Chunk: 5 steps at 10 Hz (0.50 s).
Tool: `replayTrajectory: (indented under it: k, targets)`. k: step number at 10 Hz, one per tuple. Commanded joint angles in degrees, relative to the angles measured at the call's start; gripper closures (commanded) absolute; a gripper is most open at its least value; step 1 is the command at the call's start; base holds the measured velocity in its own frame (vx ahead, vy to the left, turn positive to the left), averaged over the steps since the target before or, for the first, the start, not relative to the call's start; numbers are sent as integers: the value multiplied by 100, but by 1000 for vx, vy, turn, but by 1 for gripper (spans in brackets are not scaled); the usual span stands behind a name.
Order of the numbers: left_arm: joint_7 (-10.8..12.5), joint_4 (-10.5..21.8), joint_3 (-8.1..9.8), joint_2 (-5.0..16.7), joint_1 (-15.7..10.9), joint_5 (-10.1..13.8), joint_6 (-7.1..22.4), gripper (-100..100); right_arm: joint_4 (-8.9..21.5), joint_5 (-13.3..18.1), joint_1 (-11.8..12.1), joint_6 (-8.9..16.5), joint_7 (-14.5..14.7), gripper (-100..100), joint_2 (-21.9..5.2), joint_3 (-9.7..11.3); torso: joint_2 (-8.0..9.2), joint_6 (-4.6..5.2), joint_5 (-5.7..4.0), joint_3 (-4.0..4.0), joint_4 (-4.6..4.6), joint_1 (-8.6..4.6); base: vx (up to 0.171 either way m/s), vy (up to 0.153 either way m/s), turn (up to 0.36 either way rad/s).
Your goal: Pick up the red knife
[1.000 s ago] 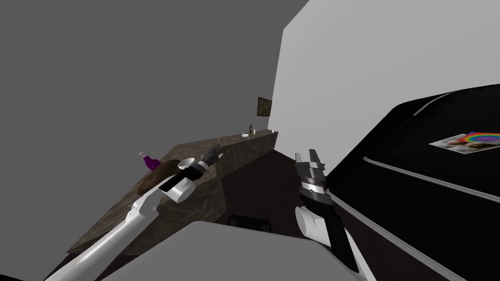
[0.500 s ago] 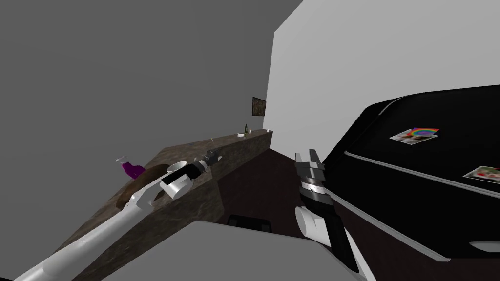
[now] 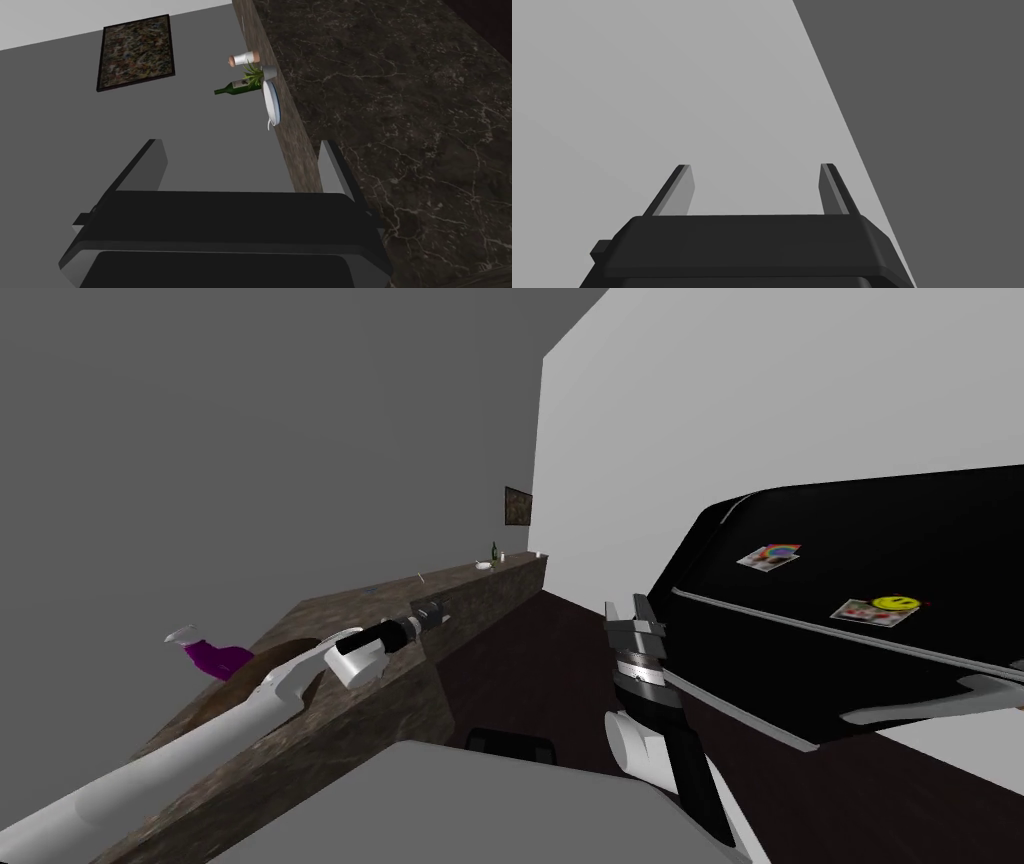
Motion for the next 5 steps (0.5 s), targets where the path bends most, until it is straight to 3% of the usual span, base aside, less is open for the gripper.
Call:
replayTrajectory:
  k: [1,2,5]
  targets:
    - [19,70,-47,235,-54,95,196,-100,0,0,0,0,0,0,0,0,0,0,0,0,0,0,-29,37,-126]
    - [47,218,-132,466,-91,307,386,-100,0,0,1,0,0,0,0,-1,1,-5,1,1,1,1,-30,36,-203]
    - [71,369,-228,880,-119,519,672,-100,0,0,0,0,0,0,0,0,3,-1,0,2,1,-1,-35,33,-157]
